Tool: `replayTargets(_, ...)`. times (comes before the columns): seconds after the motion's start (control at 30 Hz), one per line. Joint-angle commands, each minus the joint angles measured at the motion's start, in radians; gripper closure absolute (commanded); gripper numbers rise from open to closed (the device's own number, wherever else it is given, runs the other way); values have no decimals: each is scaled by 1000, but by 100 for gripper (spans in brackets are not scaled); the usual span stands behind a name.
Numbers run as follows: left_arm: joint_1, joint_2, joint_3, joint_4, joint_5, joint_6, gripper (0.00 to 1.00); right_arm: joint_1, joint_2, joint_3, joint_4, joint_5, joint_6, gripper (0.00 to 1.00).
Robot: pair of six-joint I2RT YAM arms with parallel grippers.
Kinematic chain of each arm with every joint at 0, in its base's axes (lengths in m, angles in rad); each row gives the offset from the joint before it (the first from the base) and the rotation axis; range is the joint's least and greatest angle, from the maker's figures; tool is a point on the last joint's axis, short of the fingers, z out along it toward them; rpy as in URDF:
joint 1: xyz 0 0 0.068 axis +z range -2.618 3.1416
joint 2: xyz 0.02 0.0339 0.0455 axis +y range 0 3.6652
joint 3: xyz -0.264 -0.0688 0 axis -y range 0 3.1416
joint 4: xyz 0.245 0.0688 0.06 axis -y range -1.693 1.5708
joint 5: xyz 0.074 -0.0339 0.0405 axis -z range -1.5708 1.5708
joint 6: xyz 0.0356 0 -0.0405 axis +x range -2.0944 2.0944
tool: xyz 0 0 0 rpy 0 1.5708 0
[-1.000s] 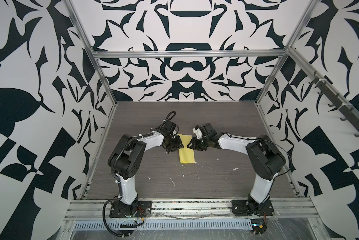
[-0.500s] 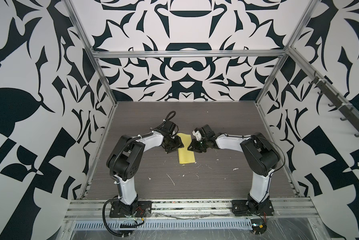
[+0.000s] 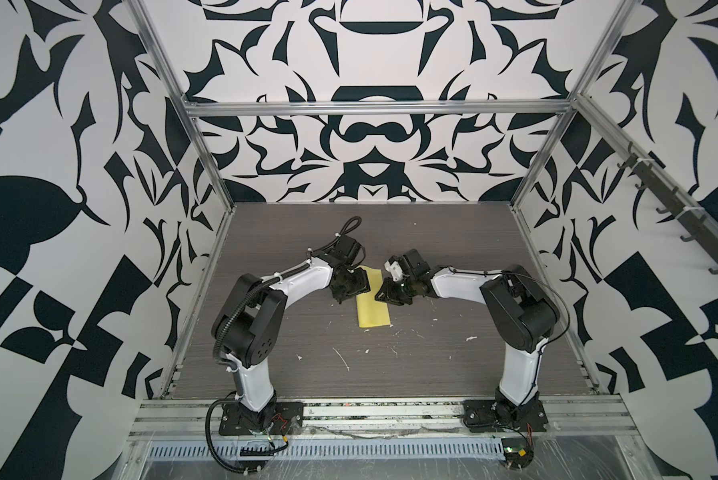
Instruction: Fold a paper plane with a square sheet of paper (pick it up from the middle)
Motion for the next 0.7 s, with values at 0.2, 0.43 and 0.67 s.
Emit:
replayTargets(0.2, -11, 91, 71, -141, -72, 21, 45, 1, -60, 22, 34, -13, -1, 69)
replayTargets(0.43, -10, 75, 51, -142, -98, 31, 52, -28, -133, -22, 54, 31, -1, 64)
replayTargets(0.67, -8, 62, 31, -132, -121, 36, 58, -47, -144, -42, 49, 43, -2, 63)
